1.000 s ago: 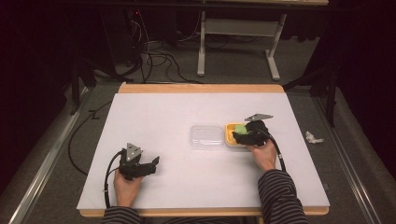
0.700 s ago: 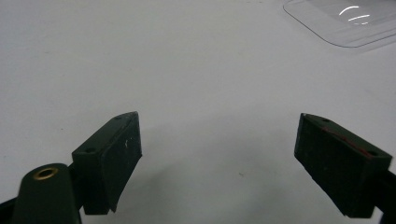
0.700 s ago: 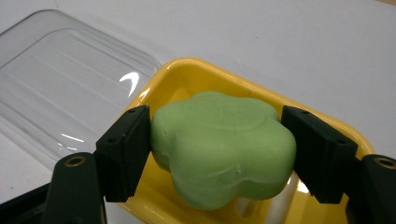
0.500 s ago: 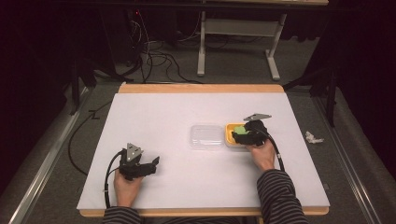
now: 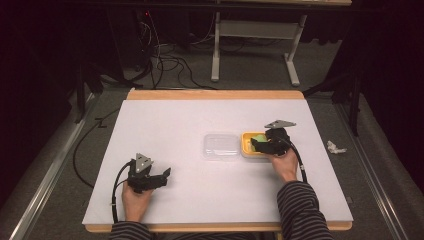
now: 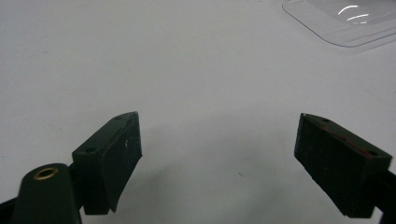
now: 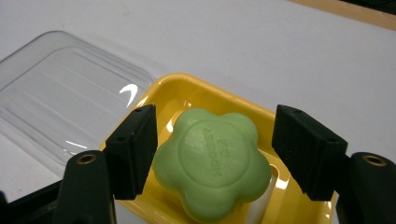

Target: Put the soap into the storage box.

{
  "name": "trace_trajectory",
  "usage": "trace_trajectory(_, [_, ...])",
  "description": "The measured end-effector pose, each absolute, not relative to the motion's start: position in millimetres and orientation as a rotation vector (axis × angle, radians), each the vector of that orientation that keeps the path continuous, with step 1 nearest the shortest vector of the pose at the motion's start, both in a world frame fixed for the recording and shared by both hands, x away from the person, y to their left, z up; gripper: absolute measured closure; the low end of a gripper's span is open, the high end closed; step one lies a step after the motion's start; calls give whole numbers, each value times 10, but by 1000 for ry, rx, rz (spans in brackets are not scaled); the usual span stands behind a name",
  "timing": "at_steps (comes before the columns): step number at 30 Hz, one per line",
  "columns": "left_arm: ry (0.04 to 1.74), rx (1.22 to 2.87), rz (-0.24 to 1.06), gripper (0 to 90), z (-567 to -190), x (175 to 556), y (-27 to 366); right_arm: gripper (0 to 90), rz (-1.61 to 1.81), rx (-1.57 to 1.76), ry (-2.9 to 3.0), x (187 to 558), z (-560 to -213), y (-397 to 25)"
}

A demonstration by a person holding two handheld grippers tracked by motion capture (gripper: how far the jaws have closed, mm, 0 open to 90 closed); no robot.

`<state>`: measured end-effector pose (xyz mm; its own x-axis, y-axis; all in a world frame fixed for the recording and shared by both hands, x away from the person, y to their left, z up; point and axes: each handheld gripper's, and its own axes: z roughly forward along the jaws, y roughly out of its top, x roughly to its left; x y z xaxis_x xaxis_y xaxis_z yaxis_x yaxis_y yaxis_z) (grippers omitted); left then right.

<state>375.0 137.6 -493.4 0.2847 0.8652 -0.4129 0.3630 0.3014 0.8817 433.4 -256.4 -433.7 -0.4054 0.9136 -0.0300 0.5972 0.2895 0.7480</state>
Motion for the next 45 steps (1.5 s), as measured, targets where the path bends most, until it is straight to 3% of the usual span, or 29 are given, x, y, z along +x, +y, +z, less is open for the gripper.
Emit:
trace_trajectory(29, [1299, 1276, 500, 159, -4929, 3746, 1385, 307, 1040, 1328, 1986, 4082, -4085, -2787])
trace_trajectory(45, [1302, 1278, 499, 158, -4931, 3751, 1386, 192, 1129, 1363, 1869, 3917, -3947, -2993])
